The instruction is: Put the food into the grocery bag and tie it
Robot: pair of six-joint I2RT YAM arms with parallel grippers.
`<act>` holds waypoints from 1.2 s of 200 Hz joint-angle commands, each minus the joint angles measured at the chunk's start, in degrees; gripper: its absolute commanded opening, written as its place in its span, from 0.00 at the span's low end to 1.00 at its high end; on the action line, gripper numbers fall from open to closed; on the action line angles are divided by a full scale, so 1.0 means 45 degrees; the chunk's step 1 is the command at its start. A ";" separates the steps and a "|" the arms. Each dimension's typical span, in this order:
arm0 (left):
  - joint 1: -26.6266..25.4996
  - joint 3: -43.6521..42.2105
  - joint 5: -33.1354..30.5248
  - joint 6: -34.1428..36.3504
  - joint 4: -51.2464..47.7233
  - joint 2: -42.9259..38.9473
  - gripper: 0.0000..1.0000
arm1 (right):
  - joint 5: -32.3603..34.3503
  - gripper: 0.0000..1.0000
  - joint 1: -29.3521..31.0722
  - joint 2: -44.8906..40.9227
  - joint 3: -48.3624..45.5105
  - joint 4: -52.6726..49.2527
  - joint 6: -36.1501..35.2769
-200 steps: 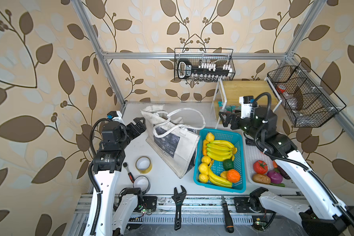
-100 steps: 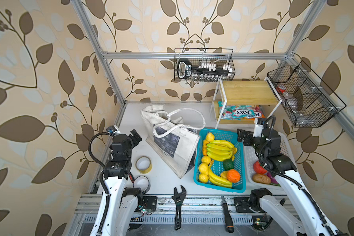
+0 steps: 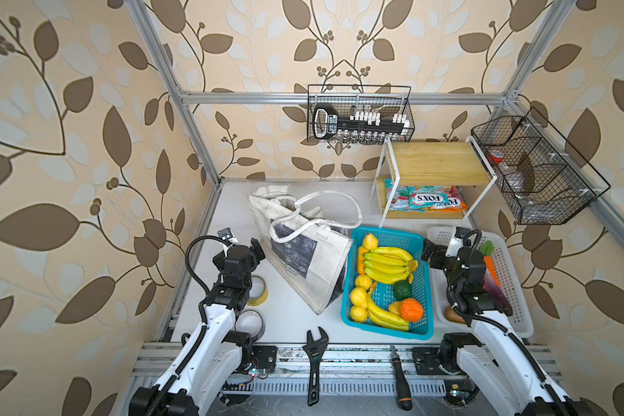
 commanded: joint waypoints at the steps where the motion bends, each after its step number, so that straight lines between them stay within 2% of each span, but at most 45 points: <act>1: -0.0027 -0.0318 -0.0041 0.1327 0.2556 0.0564 0.98 | 0.0680 1.00 -0.0032 0.0840 -0.0726 0.2508 -0.0767; 22: -0.0021 -0.0432 0.0356 0.1527 0.3452 0.1531 0.99 | 0.0574 1.00 -0.0023 0.1212 -0.1498 0.4611 -0.0763; 68: 0.0135 -0.0142 0.0317 0.2266 0.5188 0.4534 0.99 | 0.0926 1.00 -0.0051 0.2899 -0.1517 0.5994 -0.0934; 103: 0.0777 -0.0169 0.2037 0.2074 0.6722 0.6229 0.99 | 0.0940 1.00 -0.0052 0.4442 -0.1724 0.7975 -0.0941; 129: 0.2007 -0.0697 0.3252 0.1452 0.8663 0.7278 0.99 | 0.0987 1.00 -0.0071 0.4786 -0.1890 0.8880 -0.1074; 144: 0.2003 -0.0457 0.3867 0.1697 0.8086 0.7151 0.99 | 0.1038 1.00 -0.0054 0.4887 -0.2011 0.9291 -0.1048; 163: 0.2006 -0.0507 0.4461 0.1935 0.8493 0.7508 0.99 | 0.0986 1.00 -0.0091 0.5513 -0.2032 0.9743 -0.1051; 184: 0.1982 -0.1003 0.4690 0.2185 1.0437 0.8605 0.99 | 0.0749 1.00 -0.0072 0.6051 -0.1989 1.0139 -0.1229; 198: 0.1986 -0.0765 0.4739 0.2062 0.9472 0.8286 0.99 | 0.0705 1.00 -0.0051 0.6040 -0.2000 1.0181 -0.1237; 214: 0.1987 -0.0469 0.5074 0.2248 0.9402 0.8608 0.99 | 0.0390 1.00 -0.0051 0.6433 -0.2060 1.0579 -0.1341; 221: 0.1953 -0.0117 0.5317 0.2406 0.8637 0.8598 0.99 | 0.0275 1.00 -0.0051 0.6907 -0.2193 1.1228 -0.1362; 231: 0.1856 -0.0121 0.5219 0.2485 0.8859 0.8732 0.99 | 0.0015 1.00 -0.0018 0.7391 -0.2534 1.2482 -0.1488; 240: 0.1870 -0.0088 0.5236 0.2444 0.8602 0.8623 0.99 | 0.0225 1.00 -0.0015 0.7025 -0.2433 1.1712 -0.1405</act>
